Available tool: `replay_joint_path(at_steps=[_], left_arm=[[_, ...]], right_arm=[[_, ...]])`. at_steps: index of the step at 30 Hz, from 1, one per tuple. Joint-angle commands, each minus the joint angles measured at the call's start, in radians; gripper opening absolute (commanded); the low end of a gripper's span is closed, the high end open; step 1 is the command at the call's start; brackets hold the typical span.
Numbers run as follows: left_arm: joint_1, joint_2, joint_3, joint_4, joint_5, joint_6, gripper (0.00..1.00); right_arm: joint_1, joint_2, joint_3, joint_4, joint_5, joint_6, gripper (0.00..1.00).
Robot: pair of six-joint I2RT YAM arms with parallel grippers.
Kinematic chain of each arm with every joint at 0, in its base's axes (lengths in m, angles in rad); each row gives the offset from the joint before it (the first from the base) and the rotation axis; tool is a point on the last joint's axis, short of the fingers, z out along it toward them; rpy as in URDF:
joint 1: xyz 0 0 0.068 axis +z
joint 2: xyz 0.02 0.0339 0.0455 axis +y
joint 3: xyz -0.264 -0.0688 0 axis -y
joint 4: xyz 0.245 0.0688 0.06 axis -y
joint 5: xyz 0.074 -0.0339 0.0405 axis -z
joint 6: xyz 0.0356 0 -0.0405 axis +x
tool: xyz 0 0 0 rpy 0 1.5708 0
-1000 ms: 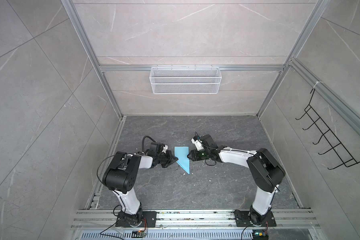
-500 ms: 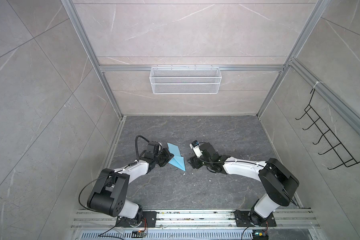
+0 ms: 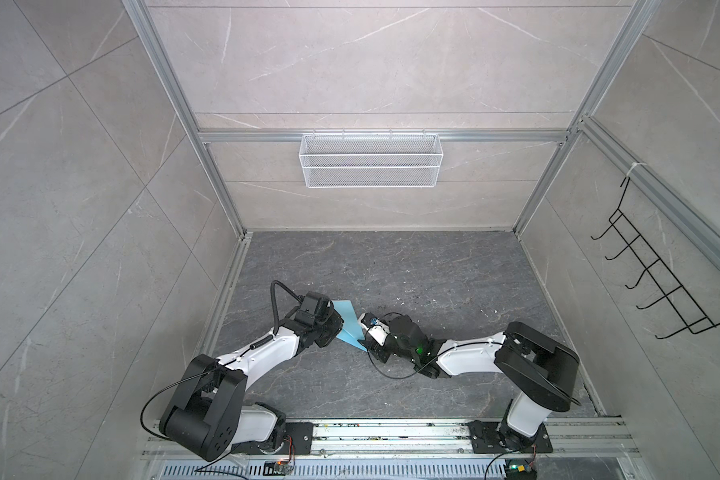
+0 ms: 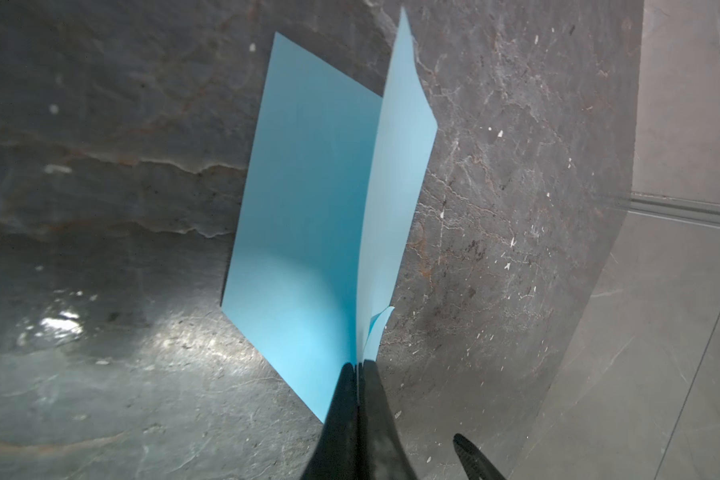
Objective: Fold a paper plane with a square sheet of paper (pick it up from the middle)
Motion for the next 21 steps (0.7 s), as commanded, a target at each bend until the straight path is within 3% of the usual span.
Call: replay_joint_path(at_steps=[1, 10, 21], left_arm=[[-0.006, -0.002, 0.035, -0.039, -0.019, -0.045, 0.03], [-0.009, -0.002, 0.043, -0.065, -0.011, -0.059, 0.03], [-0.009, 0.004, 0.053, -0.071, -0.001, -0.067, 0.04]], right_arm=[[0.029, 0.068, -0.01, 0.187, 0.043, -0.08, 0.54], [0.067, 0.189, 0.042, 0.237, 0.149, -0.138, 0.48], [0.077, 0.229, 0.069, 0.202, 0.156, -0.172, 0.31]])
